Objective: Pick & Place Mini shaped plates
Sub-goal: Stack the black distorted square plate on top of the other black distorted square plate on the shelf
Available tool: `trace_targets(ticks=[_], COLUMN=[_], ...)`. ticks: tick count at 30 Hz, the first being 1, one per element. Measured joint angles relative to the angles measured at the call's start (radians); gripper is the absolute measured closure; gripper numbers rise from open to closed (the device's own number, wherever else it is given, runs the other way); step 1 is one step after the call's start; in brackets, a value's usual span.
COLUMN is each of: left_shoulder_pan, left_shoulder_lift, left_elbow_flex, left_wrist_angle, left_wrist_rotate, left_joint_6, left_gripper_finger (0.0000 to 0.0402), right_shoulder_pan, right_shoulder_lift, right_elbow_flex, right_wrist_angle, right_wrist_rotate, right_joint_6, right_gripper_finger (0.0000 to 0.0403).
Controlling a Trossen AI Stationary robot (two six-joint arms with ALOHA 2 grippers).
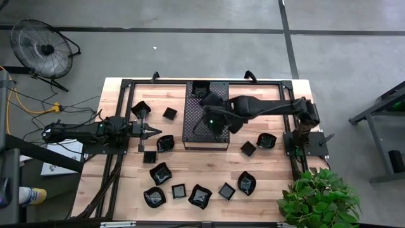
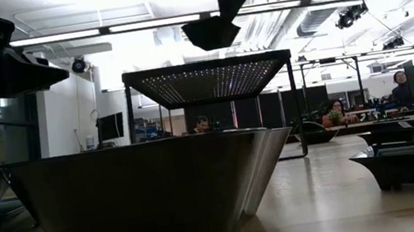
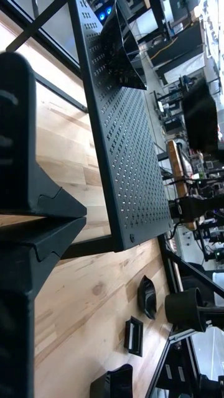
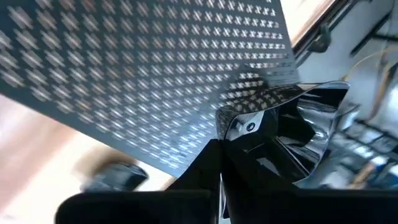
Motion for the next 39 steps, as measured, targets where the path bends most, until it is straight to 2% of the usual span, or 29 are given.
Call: trace_targets(ticks=[6, 14, 18, 25, 34, 39], left_shoulder_pan=[0.000, 0.000, 0.000, 0.000, 0.000, 0.000], left_shoulder_lift=[0.000, 0.000, 0.000, 0.000, 0.000, 0.000], left_elbow_flex=[0.000, 0.000, 0.000, 0.000, 0.000, 0.000], left_wrist_angle=[0.000, 0.000, 0.000, 0.000, 0.000, 0.000], left_wrist_rotate=[0.000, 0.000, 0.000, 0.000, 0.000, 0.003], left_joint_6=[0.000, 0.000, 0.000, 0.000, 0.000, 0.000], left_gripper_finger=[0.0400, 0.0400, 0.0400, 0.0400, 0.0400, 0.0400], right_shoulder_pan=[-0.057, -0.136, -0.181, -0.250, -0.293, -0.303], right_shoulder_lift=[0.000, 0.006, 0.010, 0.010, 0.045, 0.058], right_elbow_flex=[0.000, -0.001, -0.011, -0.041, -0.040, -0.040], right_wrist_angle=[0.047, 0.177, 0.181, 0.233, 0.308, 0.339], right_wrist_rotate=[0.010, -0.057, -0.093, -0.091, -0.172, -0.163], right_joint_6=[-0.197, -0.385, -0.447, -0.576, -0.692, -0.766], right_gripper_finger=[0.0403, 0.0403, 0.0403, 0.0403, 0.0403, 0.0403])
